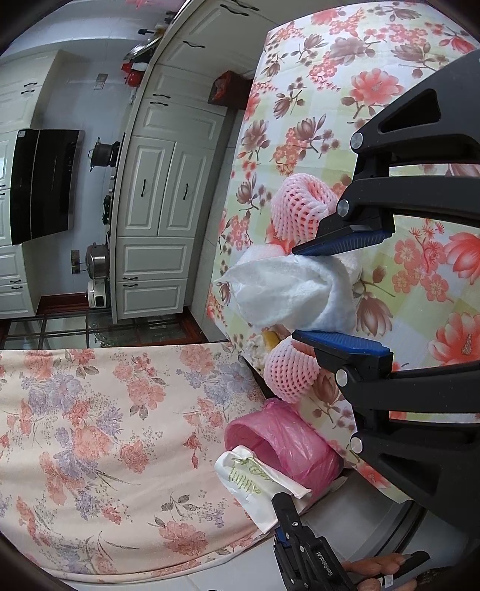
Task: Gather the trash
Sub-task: 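Carry the white tissue packet and tissue over the pink bin with both tools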
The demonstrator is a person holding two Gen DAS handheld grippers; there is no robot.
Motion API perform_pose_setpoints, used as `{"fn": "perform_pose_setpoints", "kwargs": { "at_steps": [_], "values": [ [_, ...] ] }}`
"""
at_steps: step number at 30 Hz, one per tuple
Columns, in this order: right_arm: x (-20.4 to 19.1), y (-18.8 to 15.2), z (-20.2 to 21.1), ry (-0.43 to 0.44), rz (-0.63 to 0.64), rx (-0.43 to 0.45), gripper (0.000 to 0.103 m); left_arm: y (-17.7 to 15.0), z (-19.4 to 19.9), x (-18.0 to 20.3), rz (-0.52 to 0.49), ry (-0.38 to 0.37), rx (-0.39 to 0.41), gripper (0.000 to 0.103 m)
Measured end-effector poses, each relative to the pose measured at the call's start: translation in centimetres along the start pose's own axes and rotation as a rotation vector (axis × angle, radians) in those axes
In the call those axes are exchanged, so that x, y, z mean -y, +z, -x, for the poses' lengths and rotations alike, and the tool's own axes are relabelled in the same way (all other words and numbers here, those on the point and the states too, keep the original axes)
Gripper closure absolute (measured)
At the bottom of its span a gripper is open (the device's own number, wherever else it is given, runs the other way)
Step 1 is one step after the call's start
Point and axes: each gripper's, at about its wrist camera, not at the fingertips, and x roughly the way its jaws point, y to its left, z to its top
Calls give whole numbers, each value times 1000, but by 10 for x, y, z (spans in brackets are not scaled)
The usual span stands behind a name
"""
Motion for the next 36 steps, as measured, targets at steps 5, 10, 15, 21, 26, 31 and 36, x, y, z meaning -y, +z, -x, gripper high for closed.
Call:
{"fn": "perform_pose_setpoints", "kwargs": {
  "at_steps": [5,10,15,21,26,31,36],
  "values": [
    [-12,5,-2,12,18,3,65,1,6,-17,22,28,15,82],
    [-25,12,-7,26,33,2,65,4,13,-38,45,60,30,82],
    [-43,21,-14,48,54,0,65,8,21,-64,78,97,46,82],
    [-71,31,-29,82,88,-13,65,9,28,-94,106,140,62,82],
    [-93,38,-43,111,108,-32,65,7,27,-113,127,149,63,82],
    [-115,47,-57,140,126,-50,64,5,26,-130,144,163,63,82],
    [-142,56,-73,179,146,-65,64,6,27,-149,163,186,68,82]
  ]
}}
